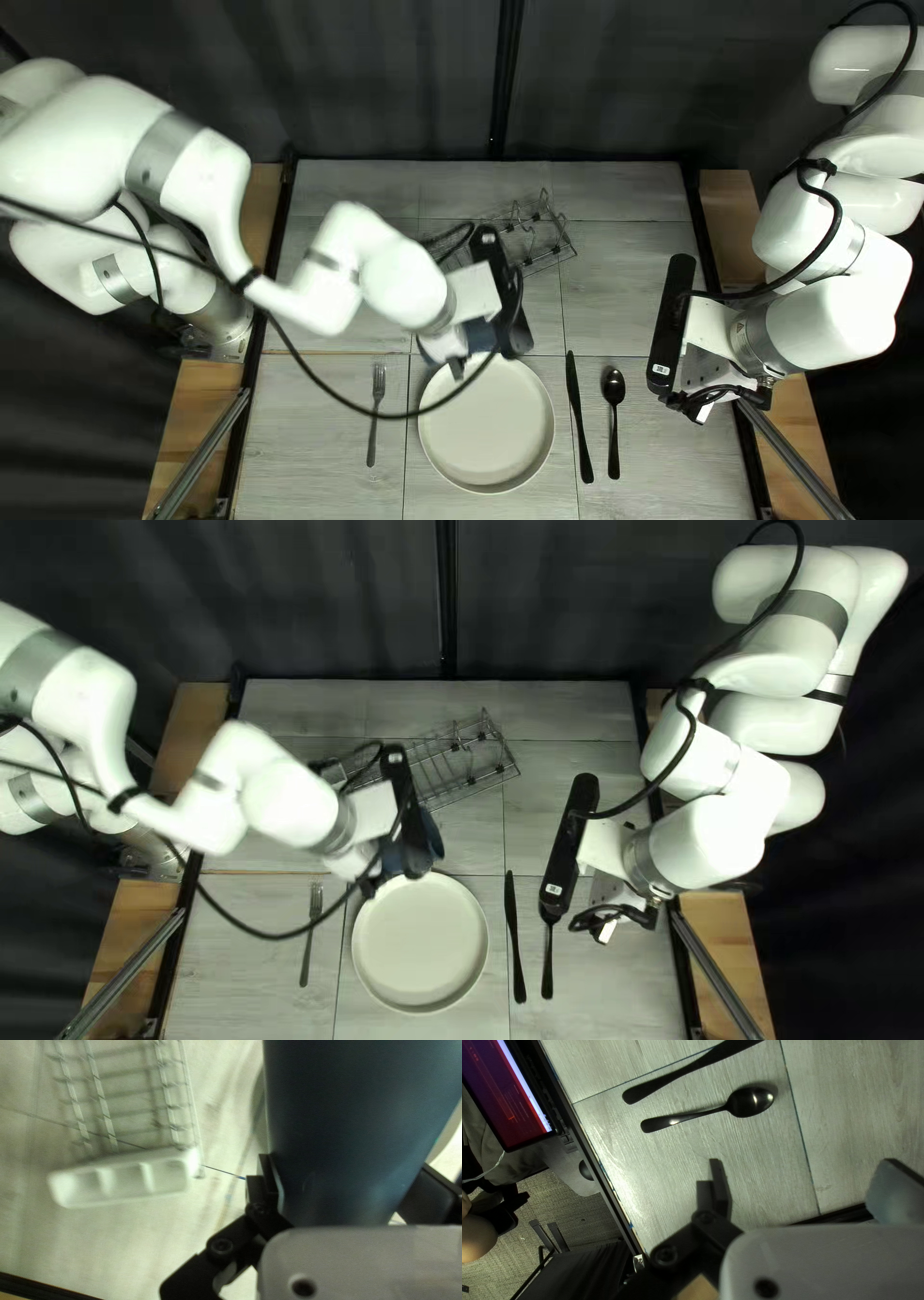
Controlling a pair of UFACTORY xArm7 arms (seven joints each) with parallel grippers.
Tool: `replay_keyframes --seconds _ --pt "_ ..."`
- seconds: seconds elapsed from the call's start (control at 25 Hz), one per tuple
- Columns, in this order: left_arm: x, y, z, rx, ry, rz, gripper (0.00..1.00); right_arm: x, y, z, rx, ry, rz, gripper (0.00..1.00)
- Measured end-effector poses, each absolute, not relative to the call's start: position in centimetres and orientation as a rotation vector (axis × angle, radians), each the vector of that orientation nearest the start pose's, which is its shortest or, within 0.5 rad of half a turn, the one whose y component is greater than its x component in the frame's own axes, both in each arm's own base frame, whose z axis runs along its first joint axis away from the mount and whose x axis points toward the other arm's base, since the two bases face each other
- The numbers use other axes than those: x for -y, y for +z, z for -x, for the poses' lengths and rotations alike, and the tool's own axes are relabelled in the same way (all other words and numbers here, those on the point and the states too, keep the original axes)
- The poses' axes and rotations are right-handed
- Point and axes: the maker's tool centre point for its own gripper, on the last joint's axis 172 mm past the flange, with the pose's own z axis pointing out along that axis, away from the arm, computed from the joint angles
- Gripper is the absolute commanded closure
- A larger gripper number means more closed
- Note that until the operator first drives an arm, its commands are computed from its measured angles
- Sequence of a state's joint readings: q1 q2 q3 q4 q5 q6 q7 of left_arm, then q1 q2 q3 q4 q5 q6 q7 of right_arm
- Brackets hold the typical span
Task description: Pick up and place plate onto table. Place down one fork to the left of the plate. Place spoon and knife to the right of the plate. Place cup above the knife and spoon
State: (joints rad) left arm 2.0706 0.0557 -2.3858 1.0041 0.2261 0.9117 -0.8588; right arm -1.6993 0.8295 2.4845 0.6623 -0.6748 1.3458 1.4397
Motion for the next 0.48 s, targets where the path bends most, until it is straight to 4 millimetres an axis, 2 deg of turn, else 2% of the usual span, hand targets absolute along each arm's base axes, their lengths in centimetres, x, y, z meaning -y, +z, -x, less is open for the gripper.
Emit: replay_keyframes --seconds 0.16,0.36,0.48 --pt "14.8 17.7 -48.7 0.724 -0.302 3.017 1.0 -14.9 24.4 -29.9 -0.545 -0.318 3.093 0.0" --pt "16.4 13.7 -50.9 0.787 -0.319 3.043 1.0 -14.9 24.4 -29.9 -0.545 -0.318 3.093 0.0" --pt "17.2 11.9 -51.5 0.794 -0.326 3.058 1.0 -14.9 24.4 -29.9 -0.545 -0.318 3.093 0.0"
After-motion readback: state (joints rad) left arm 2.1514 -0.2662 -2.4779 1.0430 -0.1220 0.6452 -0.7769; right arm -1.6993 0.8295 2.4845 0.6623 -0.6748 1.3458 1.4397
